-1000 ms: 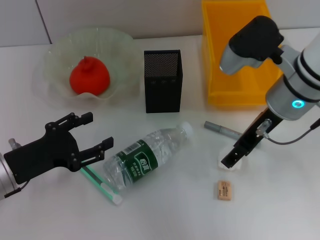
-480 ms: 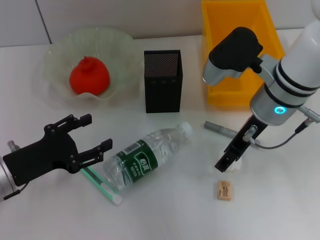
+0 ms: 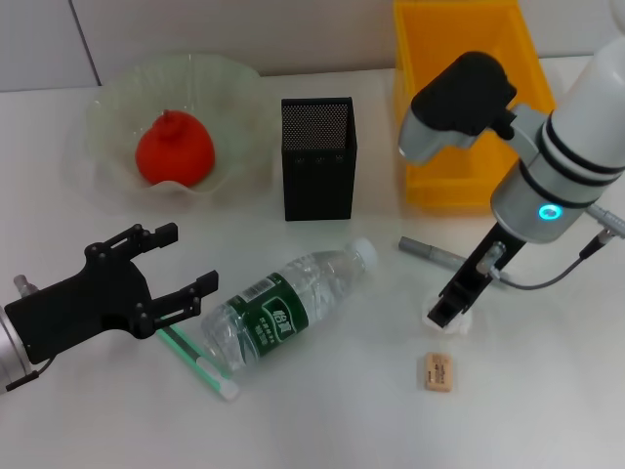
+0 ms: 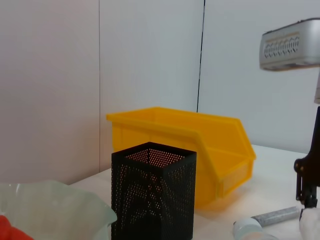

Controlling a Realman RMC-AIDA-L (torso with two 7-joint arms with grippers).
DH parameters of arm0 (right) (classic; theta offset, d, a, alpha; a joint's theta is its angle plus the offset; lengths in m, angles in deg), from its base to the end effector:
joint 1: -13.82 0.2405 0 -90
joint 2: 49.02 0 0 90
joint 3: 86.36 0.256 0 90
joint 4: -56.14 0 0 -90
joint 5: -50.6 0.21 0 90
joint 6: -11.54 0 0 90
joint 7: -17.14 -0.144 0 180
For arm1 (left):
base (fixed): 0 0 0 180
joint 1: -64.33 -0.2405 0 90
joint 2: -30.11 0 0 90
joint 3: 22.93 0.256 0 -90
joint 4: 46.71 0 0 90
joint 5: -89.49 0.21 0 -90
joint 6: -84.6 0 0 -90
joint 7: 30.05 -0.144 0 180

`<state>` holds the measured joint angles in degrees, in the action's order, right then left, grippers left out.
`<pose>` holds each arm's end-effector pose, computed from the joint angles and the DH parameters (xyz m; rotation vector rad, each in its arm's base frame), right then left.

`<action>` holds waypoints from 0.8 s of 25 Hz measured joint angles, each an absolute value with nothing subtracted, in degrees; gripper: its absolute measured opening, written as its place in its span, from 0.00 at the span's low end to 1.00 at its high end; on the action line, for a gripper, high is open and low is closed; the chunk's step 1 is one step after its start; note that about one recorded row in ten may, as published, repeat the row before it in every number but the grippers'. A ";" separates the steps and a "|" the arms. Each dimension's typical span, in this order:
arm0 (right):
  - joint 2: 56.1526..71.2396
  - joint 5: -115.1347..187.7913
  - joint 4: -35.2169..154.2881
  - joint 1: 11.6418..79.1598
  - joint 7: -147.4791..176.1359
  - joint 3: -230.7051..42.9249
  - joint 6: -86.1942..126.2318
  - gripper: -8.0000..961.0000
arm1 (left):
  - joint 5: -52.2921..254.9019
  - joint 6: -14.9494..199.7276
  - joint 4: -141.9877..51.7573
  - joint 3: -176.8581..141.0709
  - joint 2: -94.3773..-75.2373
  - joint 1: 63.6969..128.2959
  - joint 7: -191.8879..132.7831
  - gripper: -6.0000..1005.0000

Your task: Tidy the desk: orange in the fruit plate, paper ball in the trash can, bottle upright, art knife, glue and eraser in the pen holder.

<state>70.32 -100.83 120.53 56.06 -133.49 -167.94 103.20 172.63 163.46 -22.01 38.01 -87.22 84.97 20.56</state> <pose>0.1846 0.3562 -0.0270 -2.6057 1.0428 -0.7312 -0.2985 0.2924 -0.0324 -2.5243 -0.3946 -0.7661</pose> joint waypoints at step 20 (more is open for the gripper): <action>66.70 -103.52 139.90 56.13 -131.31 -143.70 102.30 0.37 | 172.64 163.53 -22.01 38.07 -87.48 85.03 20.39 0.81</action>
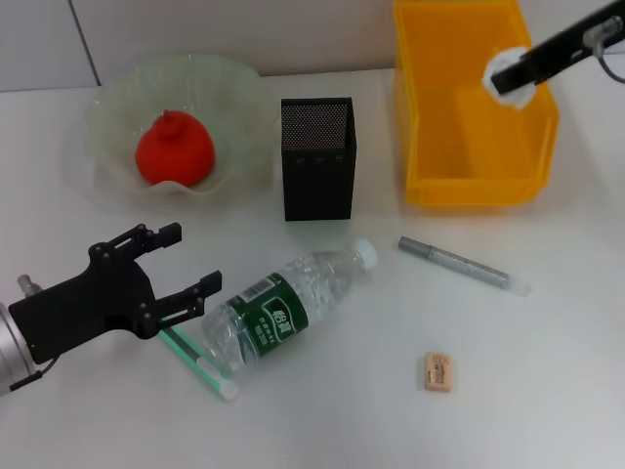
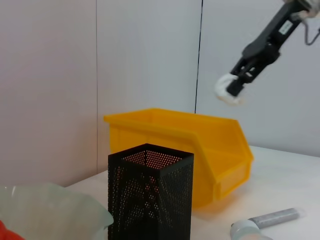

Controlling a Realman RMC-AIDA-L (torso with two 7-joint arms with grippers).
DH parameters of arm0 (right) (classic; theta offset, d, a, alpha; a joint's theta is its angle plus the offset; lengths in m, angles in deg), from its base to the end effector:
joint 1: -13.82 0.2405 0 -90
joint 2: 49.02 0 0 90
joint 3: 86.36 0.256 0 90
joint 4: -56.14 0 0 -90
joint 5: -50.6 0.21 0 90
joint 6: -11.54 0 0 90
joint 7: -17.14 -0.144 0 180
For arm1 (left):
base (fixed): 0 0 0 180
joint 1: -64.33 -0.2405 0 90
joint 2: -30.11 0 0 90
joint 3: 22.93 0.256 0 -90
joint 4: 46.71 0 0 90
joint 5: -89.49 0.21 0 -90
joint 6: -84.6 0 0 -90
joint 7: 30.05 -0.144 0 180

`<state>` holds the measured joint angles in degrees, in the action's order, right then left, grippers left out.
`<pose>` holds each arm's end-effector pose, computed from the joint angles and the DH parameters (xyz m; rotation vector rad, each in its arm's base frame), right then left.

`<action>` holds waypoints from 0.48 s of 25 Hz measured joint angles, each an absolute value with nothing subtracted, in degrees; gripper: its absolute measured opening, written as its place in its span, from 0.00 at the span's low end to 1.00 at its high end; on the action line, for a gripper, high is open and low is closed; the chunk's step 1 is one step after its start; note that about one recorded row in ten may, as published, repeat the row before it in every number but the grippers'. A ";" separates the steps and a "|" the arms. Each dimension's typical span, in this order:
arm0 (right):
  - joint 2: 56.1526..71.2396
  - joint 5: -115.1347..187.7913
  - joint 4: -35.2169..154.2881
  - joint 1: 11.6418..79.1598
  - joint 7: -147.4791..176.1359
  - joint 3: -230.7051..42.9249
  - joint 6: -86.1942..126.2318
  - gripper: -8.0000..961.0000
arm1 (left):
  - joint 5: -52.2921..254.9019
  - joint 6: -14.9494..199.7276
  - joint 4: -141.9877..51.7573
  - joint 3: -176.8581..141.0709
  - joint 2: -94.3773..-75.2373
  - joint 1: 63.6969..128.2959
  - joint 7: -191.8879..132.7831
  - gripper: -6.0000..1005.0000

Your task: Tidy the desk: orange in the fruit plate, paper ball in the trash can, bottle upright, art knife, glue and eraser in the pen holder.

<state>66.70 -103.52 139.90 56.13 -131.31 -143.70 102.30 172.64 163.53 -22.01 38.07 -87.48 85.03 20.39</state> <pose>0.1558 0.4071 0.1098 -2.2723 0.9489 -0.1849 -0.2968 0.2920 -0.0343 -2.5268 -0.3909 -0.7717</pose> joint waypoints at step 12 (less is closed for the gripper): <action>68.31 -106.90 124.32 58.42 -129.23 -145.08 84.27 0.39 | 172.64 163.77 -22.01 38.07 -87.58 84.98 20.39 0.81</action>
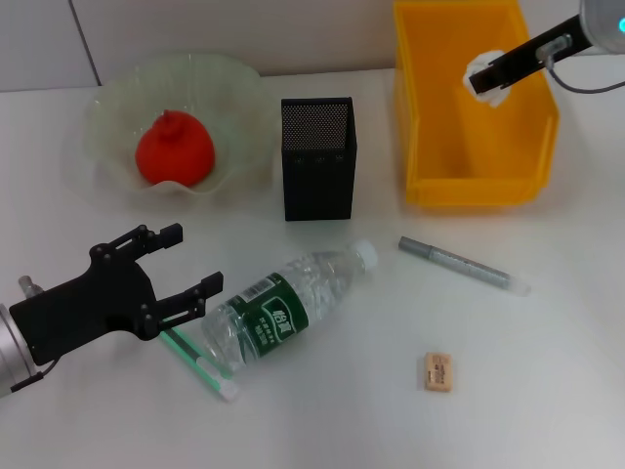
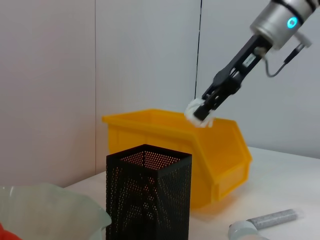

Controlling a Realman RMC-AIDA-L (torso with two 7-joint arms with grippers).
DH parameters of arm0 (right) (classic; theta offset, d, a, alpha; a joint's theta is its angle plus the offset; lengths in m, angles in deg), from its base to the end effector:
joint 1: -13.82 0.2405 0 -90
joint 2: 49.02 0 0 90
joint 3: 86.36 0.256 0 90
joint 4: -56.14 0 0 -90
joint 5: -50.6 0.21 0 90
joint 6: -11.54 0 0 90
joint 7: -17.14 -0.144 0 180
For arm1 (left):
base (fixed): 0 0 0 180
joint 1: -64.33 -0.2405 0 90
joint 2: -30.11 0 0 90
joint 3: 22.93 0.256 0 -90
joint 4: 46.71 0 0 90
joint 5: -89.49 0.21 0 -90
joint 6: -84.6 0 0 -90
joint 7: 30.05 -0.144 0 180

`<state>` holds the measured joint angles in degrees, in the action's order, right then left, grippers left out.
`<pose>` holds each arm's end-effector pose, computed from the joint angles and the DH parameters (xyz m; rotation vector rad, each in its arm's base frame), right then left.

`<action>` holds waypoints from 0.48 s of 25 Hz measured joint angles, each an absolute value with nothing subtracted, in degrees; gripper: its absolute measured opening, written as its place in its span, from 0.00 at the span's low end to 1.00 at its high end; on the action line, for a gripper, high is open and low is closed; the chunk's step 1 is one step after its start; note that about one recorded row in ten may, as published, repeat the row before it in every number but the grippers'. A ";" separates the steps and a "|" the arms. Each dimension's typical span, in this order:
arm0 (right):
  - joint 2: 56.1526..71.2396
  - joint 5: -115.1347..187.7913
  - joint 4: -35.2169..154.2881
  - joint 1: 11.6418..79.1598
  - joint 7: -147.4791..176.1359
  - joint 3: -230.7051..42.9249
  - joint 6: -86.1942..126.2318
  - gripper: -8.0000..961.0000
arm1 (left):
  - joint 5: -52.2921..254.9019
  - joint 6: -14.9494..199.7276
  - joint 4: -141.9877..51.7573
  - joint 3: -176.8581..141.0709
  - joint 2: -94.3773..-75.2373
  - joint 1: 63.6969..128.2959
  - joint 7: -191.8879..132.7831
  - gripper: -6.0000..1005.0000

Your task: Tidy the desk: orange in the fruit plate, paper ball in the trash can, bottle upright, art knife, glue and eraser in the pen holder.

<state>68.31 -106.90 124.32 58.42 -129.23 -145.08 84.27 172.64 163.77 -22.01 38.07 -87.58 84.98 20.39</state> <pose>0.1814 0.4422 0.0722 -2.2035 0.9339 -0.1683 -0.2961 0.2913 -0.0349 -2.5282 -0.3909 -0.7780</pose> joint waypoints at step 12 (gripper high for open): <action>69.30 -106.53 124.61 57.75 -128.20 -145.16 81.50 0.56 | 172.64 164.04 -22.01 38.07 -87.58 84.90 20.49 0.81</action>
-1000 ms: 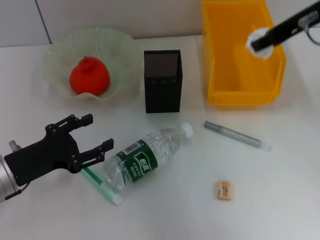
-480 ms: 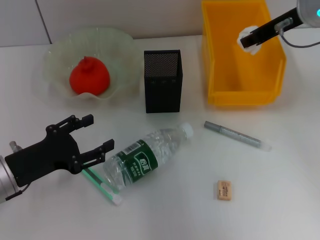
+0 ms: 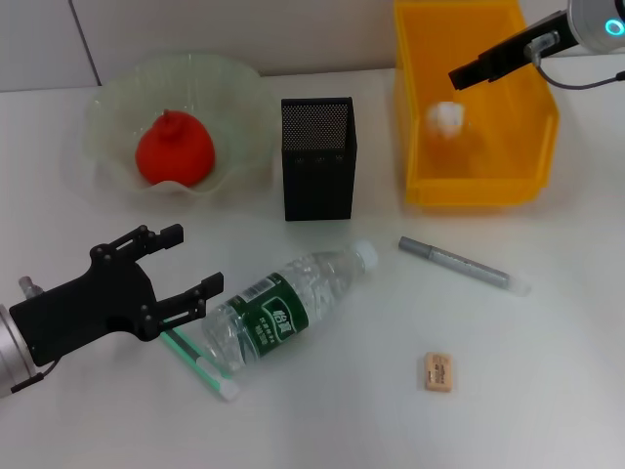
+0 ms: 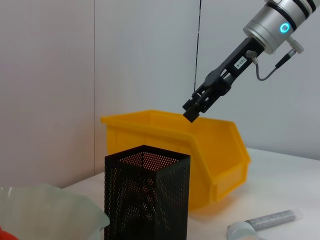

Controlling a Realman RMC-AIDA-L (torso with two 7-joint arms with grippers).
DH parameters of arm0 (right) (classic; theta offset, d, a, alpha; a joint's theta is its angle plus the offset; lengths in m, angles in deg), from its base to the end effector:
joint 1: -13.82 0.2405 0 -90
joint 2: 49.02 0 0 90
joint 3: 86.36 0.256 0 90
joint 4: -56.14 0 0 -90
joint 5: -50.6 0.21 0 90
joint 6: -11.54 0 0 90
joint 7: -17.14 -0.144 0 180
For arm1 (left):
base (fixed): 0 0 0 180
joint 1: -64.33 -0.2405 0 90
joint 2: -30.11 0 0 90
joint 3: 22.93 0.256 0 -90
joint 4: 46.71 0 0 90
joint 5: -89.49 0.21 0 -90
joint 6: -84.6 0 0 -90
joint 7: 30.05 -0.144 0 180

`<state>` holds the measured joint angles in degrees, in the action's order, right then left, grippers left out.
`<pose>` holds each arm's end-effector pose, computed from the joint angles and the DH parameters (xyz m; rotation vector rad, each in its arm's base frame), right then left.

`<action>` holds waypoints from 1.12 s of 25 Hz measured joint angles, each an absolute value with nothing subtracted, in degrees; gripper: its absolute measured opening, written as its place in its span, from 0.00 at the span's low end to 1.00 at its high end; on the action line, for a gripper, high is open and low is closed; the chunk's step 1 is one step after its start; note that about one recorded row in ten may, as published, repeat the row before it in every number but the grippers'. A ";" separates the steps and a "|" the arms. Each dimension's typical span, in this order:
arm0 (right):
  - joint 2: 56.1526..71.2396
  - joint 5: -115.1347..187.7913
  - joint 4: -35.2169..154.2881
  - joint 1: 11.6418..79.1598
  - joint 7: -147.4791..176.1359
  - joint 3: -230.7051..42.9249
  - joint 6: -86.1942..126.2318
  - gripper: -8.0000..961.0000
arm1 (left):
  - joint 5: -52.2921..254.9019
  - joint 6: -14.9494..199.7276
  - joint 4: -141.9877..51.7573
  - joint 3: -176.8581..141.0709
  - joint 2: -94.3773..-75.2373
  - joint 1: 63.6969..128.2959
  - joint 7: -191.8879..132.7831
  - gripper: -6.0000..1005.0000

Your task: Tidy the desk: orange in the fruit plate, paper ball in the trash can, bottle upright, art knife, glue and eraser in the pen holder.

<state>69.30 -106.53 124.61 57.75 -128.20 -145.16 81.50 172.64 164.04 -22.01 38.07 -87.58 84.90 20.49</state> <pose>0.1805 0.4439 0.0685 -2.1948 0.9021 -0.1331 -0.2960 0.2905 -0.0348 -2.5296 -0.3929 -0.7833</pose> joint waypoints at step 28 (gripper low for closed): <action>70.03 -45.60 115.27 22.44 -61.32 -140.70 99.13 0.87 | 173.44 167.38 -13.61 39.11 -87.82 84.36 35.08 0.81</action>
<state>70.03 -45.60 115.27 22.44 -61.32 -140.70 99.13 173.44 167.38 -13.61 39.11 -87.82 84.36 35.08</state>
